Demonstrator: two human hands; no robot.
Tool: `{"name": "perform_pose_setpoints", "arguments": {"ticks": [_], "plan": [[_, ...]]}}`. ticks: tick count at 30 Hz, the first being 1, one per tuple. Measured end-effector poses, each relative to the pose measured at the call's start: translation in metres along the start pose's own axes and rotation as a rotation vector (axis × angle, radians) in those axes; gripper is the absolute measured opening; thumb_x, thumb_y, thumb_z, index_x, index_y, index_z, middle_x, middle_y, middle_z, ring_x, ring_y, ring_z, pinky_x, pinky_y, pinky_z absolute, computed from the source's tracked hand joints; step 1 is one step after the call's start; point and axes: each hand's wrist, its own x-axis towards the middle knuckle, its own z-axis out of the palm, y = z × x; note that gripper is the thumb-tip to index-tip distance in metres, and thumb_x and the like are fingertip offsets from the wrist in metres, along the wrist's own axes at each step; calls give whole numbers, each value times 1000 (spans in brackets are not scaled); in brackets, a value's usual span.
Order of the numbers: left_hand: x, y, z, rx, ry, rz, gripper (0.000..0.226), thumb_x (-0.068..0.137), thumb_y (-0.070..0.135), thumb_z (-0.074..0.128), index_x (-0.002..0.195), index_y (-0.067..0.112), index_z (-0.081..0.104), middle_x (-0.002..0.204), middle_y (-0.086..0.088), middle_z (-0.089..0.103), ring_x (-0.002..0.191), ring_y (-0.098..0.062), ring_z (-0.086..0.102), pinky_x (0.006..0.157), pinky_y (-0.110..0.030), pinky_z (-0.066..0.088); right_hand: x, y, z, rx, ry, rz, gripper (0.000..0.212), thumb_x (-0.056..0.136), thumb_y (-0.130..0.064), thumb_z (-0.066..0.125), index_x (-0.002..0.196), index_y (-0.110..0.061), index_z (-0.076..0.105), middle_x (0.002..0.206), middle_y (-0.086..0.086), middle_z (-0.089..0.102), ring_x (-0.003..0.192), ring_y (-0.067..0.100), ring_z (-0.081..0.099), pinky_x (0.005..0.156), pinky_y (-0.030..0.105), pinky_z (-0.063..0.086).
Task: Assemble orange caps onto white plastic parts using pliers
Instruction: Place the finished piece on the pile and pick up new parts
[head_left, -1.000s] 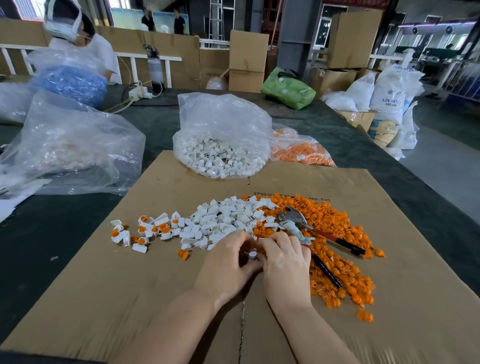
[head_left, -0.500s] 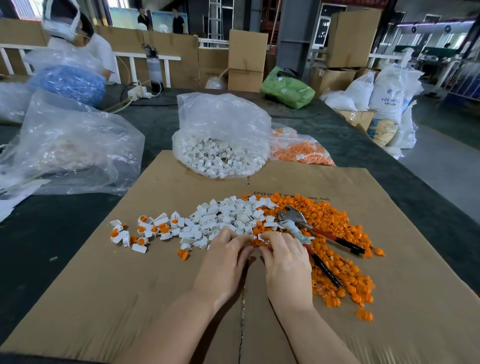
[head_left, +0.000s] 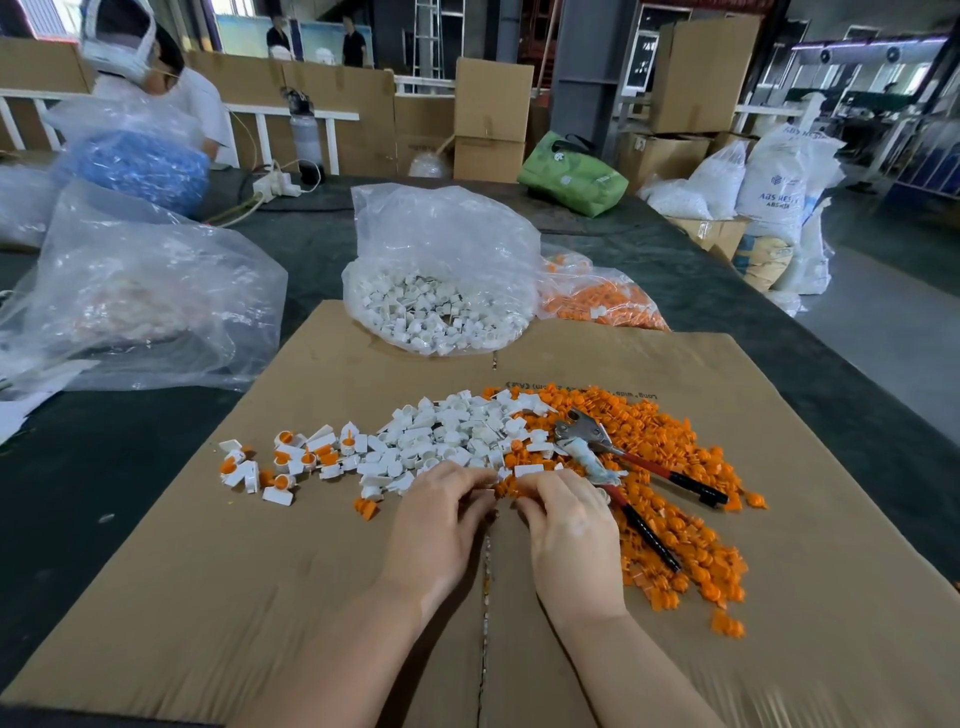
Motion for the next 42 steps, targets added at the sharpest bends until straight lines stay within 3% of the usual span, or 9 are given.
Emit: {"name": "perform_pose_setpoints", "arguments": {"ticks": [4, 7, 11, 17, 21, 28, 32, 36, 42], "plan": [[1, 1, 0, -62, 40, -33, 6, 87, 17, 66, 87, 23, 67, 82, 17, 51, 80, 7, 54, 70, -1, 36, 2, -2, -2, 12, 14, 1, 15, 76, 3, 72, 80, -11, 66, 76, 0, 62, 73, 23, 59, 67, 33, 45], [1, 1, 1, -67, 56, -54, 7, 87, 17, 65, 88, 24, 63, 84, 16, 50, 82, 14, 49, 69, 0, 34, 3, -2, -2, 5, 1, 26, 11, 82, -3, 68, 84, -13, 65, 78, -3, 64, 74, 22, 59, 69, 36, 43], [1, -1, 1, -36, 37, -54, 14, 90, 21, 62, 102, 16, 68, 85, 17, 48, 77, 6, 53, 70, 1, 34, 3, -1, -1, -8, -7, 13, 11, 85, -4, 65, 90, -13, 68, 83, -1, 66, 78, 24, 60, 72, 38, 42], [2, -2, -1, -83, 8, -94, 5, 91, 26, 60, 88, 25, 63, 84, 12, 57, 80, 3, 53, 69, -2, 35, 2, -1, -3, 39, -6, 37, 17, 84, -4, 67, 100, -10, 70, 92, 2, 69, 89, 24, 63, 82, 39, 44], [2, 0, -2, -173, 2, -168, 8, 91, 27, 59, 83, 29, 59, 80, 12, 62, 77, 3, 55, 64, -4, 37, 1, -1, -5, 86, -42, 93, 4, 85, -15, 68, 85, -11, 68, 81, -1, 67, 81, 20, 60, 80, 35, 41], [1, 2, -4, -239, 7, -210, 18, 90, 23, 61, 77, 34, 55, 75, 11, 61, 72, -1, 55, 60, -6, 37, 1, -2, -5, 54, -53, 64, 10, 85, -17, 68, 78, -11, 65, 75, -1, 62, 75, 19, 55, 72, 34, 38], [0, 2, -5, -247, -7, -215, 18, 91, 24, 60, 77, 34, 56, 76, 12, 62, 74, 5, 55, 61, -4, 37, 1, -1, -3, 15, -97, 52, 13, 88, -20, 65, 78, -12, 64, 76, -1, 62, 76, 21, 55, 74, 34, 36], [-1, 3, -6, -271, -32, -208, 15, 90, 23, 61, 79, 32, 58, 76, 12, 62, 73, 10, 53, 63, -2, 37, -1, -3, -4, -31, -67, 29, 18, 82, -16, 71, 69, -11, 60, 65, 0, 60, 65, 23, 55, 69, 38, 39], [-2, 4, -8, -316, -45, -195, 18, 87, 20, 65, 77, 34, 60, 77, 8, 66, 73, 3, 58, 64, -4, 41, -1, -5, -4, -19, -39, 12, 27, 74, -8, 75, 61, -11, 53, 55, -1, 51, 54, 22, 49, 62, 40, 40]]}}
